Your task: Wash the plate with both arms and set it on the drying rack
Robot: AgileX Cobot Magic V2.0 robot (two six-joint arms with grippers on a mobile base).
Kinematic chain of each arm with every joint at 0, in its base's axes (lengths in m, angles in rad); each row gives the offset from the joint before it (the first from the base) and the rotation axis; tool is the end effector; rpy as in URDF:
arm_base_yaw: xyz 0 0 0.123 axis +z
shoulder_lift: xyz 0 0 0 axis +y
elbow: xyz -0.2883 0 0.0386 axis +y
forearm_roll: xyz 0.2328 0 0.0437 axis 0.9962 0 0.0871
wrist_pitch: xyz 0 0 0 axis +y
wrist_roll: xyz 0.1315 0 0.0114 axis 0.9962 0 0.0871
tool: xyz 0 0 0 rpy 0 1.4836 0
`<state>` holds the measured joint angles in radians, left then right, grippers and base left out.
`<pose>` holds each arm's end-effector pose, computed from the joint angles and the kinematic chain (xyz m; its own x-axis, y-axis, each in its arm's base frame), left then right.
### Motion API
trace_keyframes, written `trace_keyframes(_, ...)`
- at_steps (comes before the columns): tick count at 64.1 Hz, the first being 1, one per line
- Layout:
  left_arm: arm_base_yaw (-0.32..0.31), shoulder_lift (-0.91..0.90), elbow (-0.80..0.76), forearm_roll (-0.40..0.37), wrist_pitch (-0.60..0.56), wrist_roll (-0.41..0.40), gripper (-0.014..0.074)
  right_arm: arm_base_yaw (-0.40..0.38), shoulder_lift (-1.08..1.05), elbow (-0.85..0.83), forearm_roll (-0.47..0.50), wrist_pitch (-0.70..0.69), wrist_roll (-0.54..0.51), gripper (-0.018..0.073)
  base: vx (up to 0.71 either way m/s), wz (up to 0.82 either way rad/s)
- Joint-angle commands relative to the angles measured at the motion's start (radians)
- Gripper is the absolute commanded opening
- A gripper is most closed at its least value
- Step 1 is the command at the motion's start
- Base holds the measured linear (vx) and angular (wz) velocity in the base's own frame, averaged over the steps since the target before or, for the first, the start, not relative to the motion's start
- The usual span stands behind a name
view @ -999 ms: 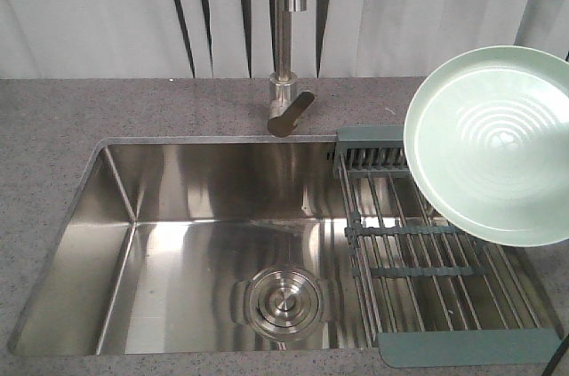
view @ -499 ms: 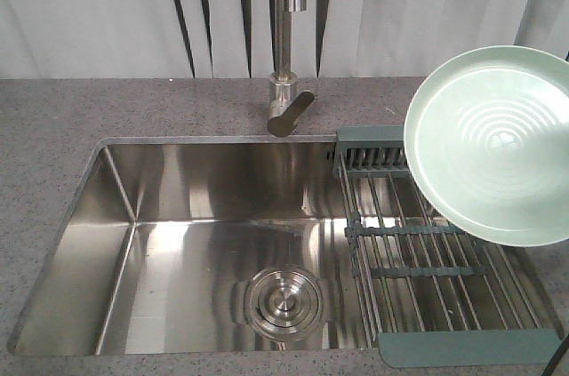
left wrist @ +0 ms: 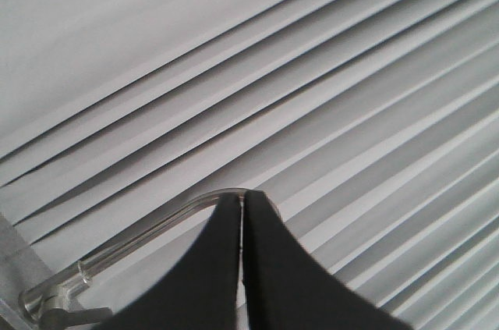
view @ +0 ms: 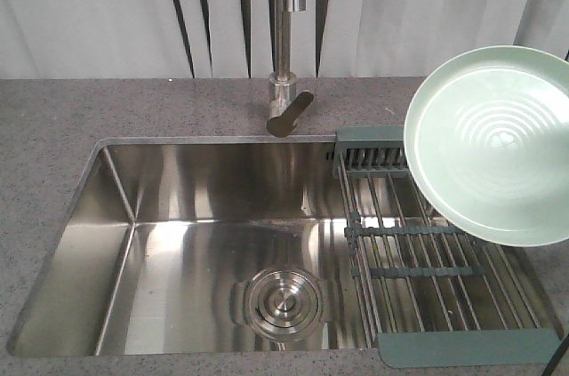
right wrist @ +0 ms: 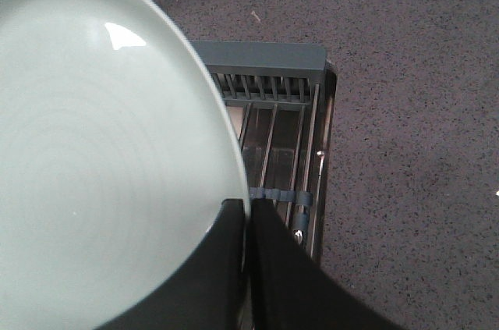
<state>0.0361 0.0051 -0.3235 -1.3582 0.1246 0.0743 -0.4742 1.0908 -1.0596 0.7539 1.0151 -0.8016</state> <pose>0.0416 -0.0146 0.3259 0.0315 -0.9511 -0.3074 0.3765 0.2962 -0.8778 0.2212 -0.0272 0.3552 -0.6116 0.0074 -0.7912 -0.2021 0.9653 0.1653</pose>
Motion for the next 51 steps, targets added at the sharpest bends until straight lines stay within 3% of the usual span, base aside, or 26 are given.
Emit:
trace_keyframes(1, -0.008, 0.096, -0.066, -0.014, 0.049, 0.088, -0.0006, -0.007, -0.018, -0.025, 0.05, -0.031, -0.007, -0.0006, 0.0, 0.0)
trace_keyframes(8, -0.008, 0.227, -0.105, -0.014, 0.12, 0.129, -0.0006, -0.007, -0.018, -0.025, 0.05, -0.031, -0.007, -0.0006, 0.0, 0.0)
trace_keyframes(17, -0.008, 0.425, -0.195, -0.023, 0.167, 0.258, -0.0006, -0.007, -0.018, -0.025, 0.05, -0.031, -0.007, -0.0006, 0.0, 0.0)
trace_keyframes(26, -0.008, 0.625, -0.334, -0.064, 0.195, 0.44, -0.0006, -0.007, -0.018, -0.025, 0.05, -0.031, -0.007, -0.0006, 0.0, 0.0)
trace_keyframes(40, -0.008, 0.954, -0.602, -0.128, 0.374, 0.691, -0.0006, -0.007, -0.018, -0.025, 0.05, -0.031, -0.007, -0.0006, 0.0, 0.0)
trace_keyframes(51, -0.008, 1.179, -0.785, -0.127, 0.493, 0.744, 0.0, -0.007, -0.018, -0.025, 0.05, -0.031, -0.007, -0.0006, 0.0, 0.0)
